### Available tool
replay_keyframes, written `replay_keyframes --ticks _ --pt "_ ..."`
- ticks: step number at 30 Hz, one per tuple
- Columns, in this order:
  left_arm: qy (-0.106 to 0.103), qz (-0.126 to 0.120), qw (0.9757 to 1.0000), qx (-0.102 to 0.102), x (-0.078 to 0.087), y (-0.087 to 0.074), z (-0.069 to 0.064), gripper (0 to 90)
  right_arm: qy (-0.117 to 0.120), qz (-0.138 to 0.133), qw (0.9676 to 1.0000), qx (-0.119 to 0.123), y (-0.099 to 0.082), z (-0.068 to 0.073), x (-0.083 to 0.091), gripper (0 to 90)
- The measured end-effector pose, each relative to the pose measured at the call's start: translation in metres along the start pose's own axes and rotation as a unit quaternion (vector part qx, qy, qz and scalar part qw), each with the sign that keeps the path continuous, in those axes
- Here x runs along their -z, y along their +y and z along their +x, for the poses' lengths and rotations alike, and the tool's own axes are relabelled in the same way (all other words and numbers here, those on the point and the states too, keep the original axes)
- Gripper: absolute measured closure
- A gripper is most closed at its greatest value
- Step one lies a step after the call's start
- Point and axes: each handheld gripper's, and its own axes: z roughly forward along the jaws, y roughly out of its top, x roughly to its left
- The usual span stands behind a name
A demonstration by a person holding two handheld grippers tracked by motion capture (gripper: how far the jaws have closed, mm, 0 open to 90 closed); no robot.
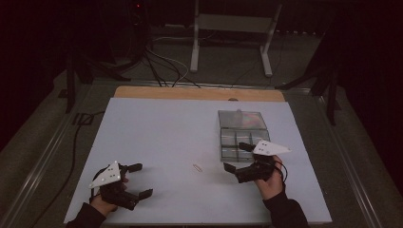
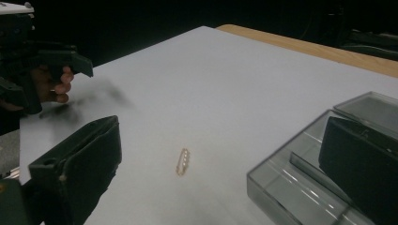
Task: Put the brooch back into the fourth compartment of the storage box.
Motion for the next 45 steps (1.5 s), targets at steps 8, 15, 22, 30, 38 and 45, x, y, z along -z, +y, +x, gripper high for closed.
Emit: replay_keyframes --ticks 8,15,22,30,38,45 --pt "-0.001 -0.001 1.0 -0.001 0.0 0.0 0.0 1.4 0.012 0.009 0.9999 -0.004 0.005 0.001 -0.018 0.0" --pt "-0.003 0.0 1.0 -0.002 0.0 0.0 -0.001 1.4 0.025 0.021 0.9994 -0.006 0.008 0.002 -0.037 0.0" --pt "-0.007 0.001 1.0 -0.003 -0.001 0.0 -0.001 1.4 0.038 0.036 0.9984 -0.021 0.008 0.0 -0.058 0.0" --pt "-0.006 0.002 1.0 -0.004 -0.001 0.0 -0.001 1.3 0.055 0.064 0.9962 -0.022 0.0 0.005 -0.08 0.0" --pt "-0.006 0.003 1.0 -0.004 -0.001 0.0 -0.001 1.4 0.049 0.091 0.9946 0.0 -0.003 0.012 -0.097 1.7" --pt "-0.007 0.003 1.0 -0.006 0.0 0.0 -0.001 1.4 0.021 0.123 0.9913 -0.044 -0.009 0.016 -0.112 4.4"
